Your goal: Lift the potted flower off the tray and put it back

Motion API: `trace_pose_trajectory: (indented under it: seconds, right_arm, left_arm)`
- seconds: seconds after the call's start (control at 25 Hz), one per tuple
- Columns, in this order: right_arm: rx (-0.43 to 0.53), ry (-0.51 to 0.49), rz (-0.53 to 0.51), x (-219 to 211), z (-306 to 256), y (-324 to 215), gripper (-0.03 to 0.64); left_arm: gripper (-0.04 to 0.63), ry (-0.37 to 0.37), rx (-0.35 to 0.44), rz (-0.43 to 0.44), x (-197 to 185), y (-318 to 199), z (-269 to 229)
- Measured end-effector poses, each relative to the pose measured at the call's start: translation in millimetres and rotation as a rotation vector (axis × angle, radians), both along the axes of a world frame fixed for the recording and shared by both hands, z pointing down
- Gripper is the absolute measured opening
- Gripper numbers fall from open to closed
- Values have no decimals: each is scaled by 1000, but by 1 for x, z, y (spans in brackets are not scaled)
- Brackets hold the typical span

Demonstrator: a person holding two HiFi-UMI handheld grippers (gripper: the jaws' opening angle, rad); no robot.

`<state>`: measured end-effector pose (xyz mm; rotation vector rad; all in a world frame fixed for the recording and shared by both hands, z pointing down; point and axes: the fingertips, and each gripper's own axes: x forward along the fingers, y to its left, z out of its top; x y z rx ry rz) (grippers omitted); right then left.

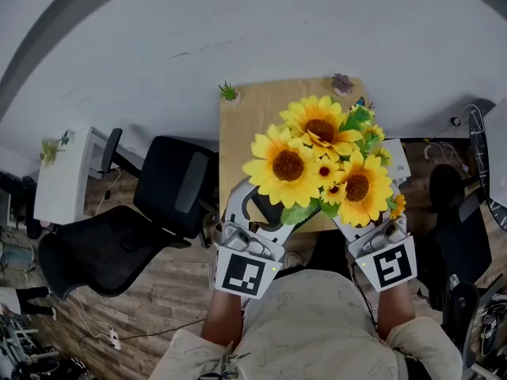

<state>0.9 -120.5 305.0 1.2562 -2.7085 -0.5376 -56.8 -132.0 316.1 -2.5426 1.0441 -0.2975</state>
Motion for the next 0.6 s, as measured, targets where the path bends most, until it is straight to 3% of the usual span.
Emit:
trace_pose_trajectory:
  seconds: [0.6]
  right_arm:
    - [-19,-7,4,0,2,2,305]
  left_arm:
    - [262,4,-21,6,0,2,3]
